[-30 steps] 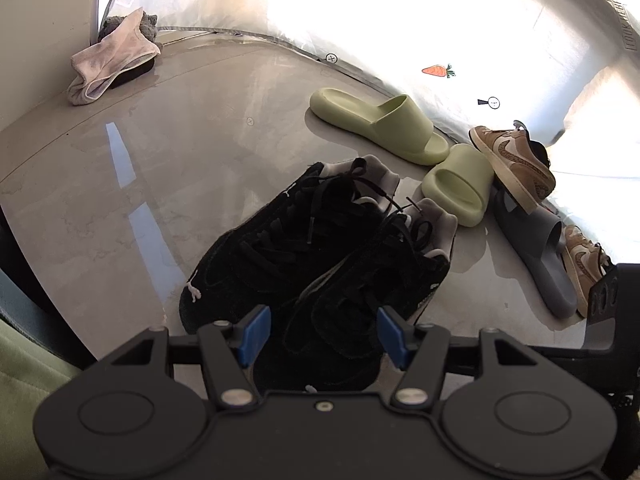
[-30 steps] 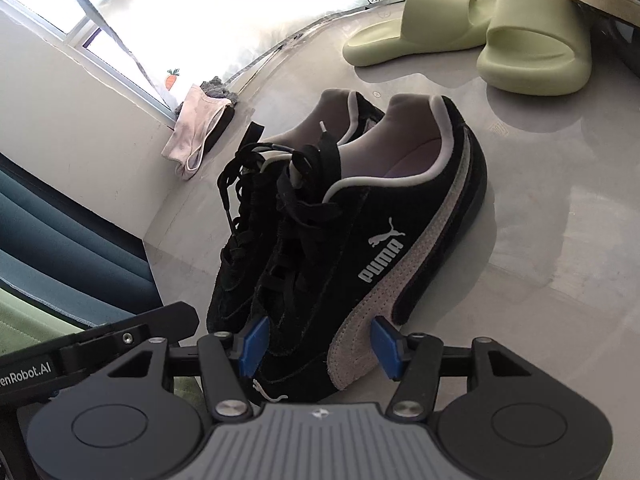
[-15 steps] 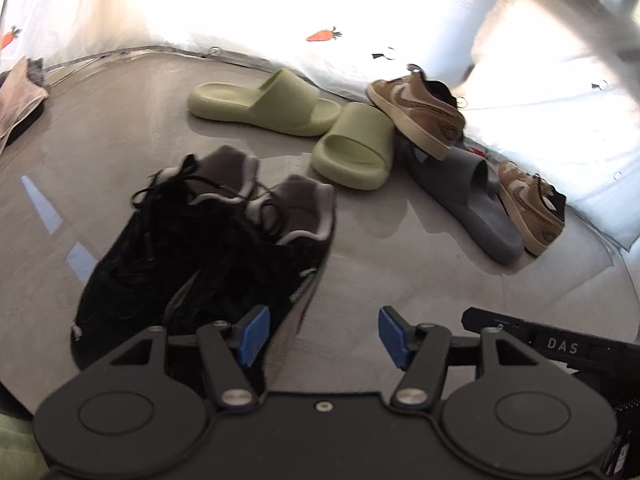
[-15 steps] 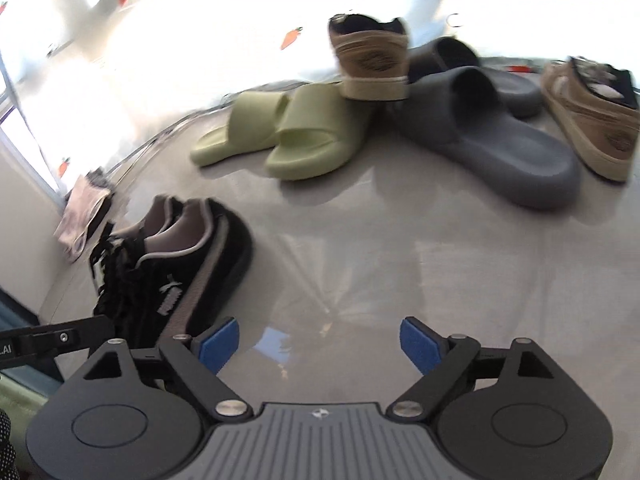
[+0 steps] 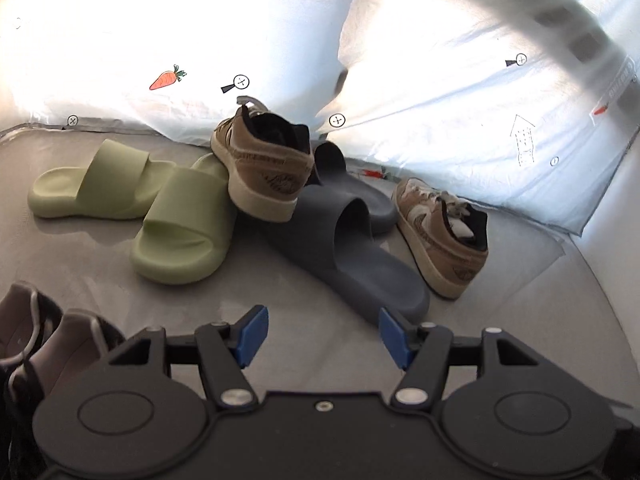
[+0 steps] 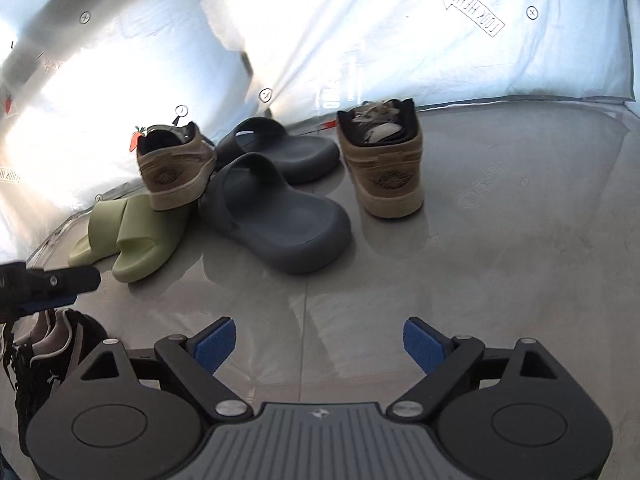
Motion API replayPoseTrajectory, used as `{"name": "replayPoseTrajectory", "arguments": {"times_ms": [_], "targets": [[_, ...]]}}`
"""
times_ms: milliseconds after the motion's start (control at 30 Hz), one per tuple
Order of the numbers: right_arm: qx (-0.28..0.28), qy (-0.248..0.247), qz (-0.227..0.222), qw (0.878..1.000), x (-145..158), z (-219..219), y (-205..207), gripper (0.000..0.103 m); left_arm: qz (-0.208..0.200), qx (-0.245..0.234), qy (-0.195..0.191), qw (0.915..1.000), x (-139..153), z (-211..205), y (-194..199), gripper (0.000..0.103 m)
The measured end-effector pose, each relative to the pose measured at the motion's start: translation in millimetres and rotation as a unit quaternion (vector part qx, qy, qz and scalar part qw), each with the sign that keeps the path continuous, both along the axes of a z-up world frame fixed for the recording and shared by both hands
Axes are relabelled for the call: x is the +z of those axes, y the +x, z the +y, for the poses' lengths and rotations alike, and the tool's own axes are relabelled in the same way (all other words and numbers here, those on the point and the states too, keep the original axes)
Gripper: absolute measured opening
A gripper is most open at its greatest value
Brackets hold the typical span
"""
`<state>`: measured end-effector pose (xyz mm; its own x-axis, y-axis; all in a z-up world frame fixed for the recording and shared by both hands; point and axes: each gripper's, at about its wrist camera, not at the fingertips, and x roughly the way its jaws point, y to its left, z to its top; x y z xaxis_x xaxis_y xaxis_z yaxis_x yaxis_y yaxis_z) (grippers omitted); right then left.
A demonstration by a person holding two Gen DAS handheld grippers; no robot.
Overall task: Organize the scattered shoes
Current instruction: 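Grasp the tan Jordan sneaker by its heel with the left gripper, then carry the tan sneaker beside the black Puma pair and release it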
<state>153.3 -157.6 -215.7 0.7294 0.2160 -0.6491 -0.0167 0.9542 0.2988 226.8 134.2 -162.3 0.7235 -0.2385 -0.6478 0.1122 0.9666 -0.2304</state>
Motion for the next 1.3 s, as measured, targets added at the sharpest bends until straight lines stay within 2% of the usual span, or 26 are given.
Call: {"name": "replayPoseTrajectory", "arguments": {"times_ms": [100,200,333,467,567,667,733,800,833,900,933,1000,1200,1300], "targets": [[-0.004,0.007,0.006,1.000,-5,-12,14,0.091,-0.018,0.024,0.024,0.9993,10,0,37,0.061],[-0.002,0.009,0.017,1.000,-10,-15,31,0.091,-0.027,0.053,0.024,0.9979,22,8,74,0.061],[0.011,0.009,0.020,1.000,-13,-10,55,0.091,-0.020,0.073,0.038,0.9964,25,19,122,0.061],[0.019,0.018,0.033,0.999,-19,-3,73,0.091,0.008,0.067,0.070,0.9953,15,18,168,0.061],[0.028,0.020,0.046,0.998,-24,4,80,0.091,0.043,0.060,0.101,0.9921,0,14,194,0.061],[0.035,0.011,0.053,0.998,-28,9,81,0.091,0.095,0.066,0.116,0.9864,-20,14,219,0.061],[0.037,0.010,0.058,0.998,-30,9,81,0.091,0.110,0.069,0.122,0.9840,-30,12,230,0.062],[0.035,0.012,0.061,0.997,-32,9,82,0.091,0.118,0.072,0.113,0.9840,-36,11,241,0.048],[0.033,0.012,0.063,0.997,-32,8,83,0.091,0.121,0.070,0.107,0.9844,-37,10,244,0.041],[0.031,0.012,0.061,0.998,-31,7,83,0.091,0.103,0.089,0.131,0.9820,-35,3,238,0.022],[0.030,0.011,0.060,0.998,-31,6,83,0.091,0.096,0.096,0.142,0.9805,-33,0,234,0.018],[0.025,0.015,0.056,0.998,-29,4,82,0.091,0.092,0.104,0.148,0.9792,-31,-2,227,0.016],[0.020,0.022,0.047,0.998,-25,-1,76,0.091,0.085,0.113,0.110,0.9838,-11,10,188,0.014],[0.019,0.023,0.041,0.999,-22,-2,71,0.091,0.089,0.115,0.079,0.9862,0,17,157,0.014]]}}
